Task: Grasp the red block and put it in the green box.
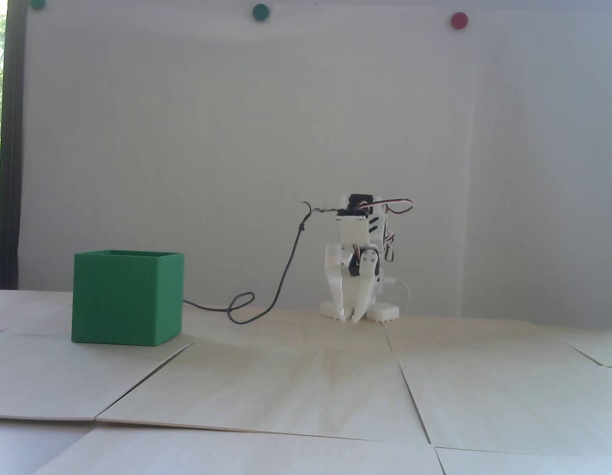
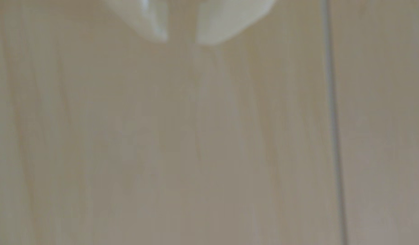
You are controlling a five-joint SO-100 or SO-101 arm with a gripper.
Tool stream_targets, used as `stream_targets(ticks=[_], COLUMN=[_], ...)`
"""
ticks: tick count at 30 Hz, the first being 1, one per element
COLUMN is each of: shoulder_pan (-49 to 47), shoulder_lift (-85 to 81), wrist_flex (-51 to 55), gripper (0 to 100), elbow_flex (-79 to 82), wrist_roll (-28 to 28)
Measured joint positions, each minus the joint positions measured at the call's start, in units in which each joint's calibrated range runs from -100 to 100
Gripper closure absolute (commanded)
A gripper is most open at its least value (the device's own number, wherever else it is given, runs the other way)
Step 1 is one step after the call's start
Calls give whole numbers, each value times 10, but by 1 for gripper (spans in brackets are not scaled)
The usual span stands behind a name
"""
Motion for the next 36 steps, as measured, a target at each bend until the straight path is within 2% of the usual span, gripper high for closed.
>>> stream_targets(ticks=[6, 36], shoulder_pan=[-7, -9], shoulder_lift=[0, 0], wrist_flex=[40, 41], gripper=[98, 98], elbow_flex=[0, 0], wrist_roll=[1, 1])
